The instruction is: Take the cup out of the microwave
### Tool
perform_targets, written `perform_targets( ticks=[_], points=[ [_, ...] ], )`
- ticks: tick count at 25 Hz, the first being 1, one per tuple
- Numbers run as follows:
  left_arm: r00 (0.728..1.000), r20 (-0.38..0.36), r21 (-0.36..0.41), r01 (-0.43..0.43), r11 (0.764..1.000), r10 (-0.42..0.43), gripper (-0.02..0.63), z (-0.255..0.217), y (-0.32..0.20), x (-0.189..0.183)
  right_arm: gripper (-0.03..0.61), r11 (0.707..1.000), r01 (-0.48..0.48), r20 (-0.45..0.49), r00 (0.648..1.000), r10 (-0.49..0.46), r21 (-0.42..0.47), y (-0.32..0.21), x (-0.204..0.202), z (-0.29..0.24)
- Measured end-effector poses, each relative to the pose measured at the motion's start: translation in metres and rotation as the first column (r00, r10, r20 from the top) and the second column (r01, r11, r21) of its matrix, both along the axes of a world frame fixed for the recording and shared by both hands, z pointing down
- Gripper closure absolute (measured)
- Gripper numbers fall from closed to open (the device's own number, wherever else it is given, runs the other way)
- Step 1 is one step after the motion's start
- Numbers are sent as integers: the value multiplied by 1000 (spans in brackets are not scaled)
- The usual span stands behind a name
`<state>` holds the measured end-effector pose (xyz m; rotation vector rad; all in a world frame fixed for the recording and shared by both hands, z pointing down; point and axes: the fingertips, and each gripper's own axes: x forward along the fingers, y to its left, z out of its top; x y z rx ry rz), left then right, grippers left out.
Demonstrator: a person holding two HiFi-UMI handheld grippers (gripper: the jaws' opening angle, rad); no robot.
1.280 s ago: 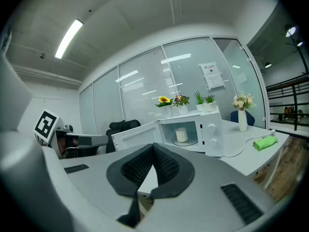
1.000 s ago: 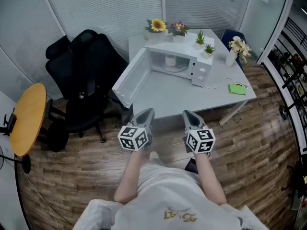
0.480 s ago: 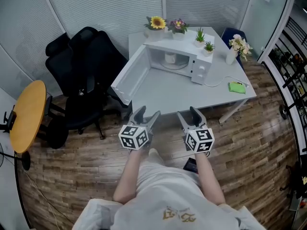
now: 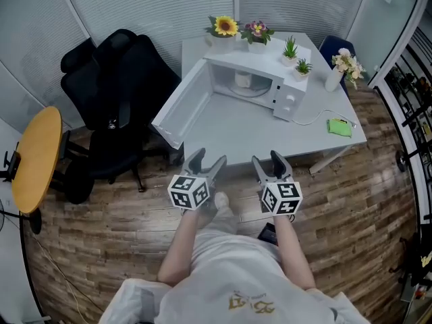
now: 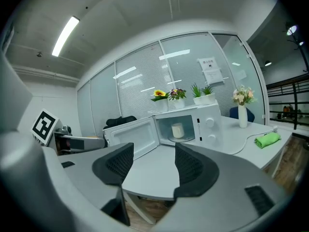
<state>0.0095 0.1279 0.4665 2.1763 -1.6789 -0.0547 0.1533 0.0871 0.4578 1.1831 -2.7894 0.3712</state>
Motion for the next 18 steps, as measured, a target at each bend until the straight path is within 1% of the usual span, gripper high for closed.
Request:
perform_targets(
  ticks=[4,7,13,18],
  points=[
    [1000,-17,-6,9,1000,-9,282,7,-44,-12,314,1000,-25,-17,1000,24,-18,-40,-4,8],
    [1000,-28,-27,4,1000,-5,282,15,-81,-25,314,998,-42,-30,999,41,-40,-77,-13,16],
    [999,-29,-68,-24,997,22,285,28,-153,-48,313,996,-59,-61,997,55,-69,-140,-39,27],
    [998,-20,-103,-53,993,51,287,45,-198,-61,314,992,-75,-86,994,67,-98,-179,-56,40]
  ],
)
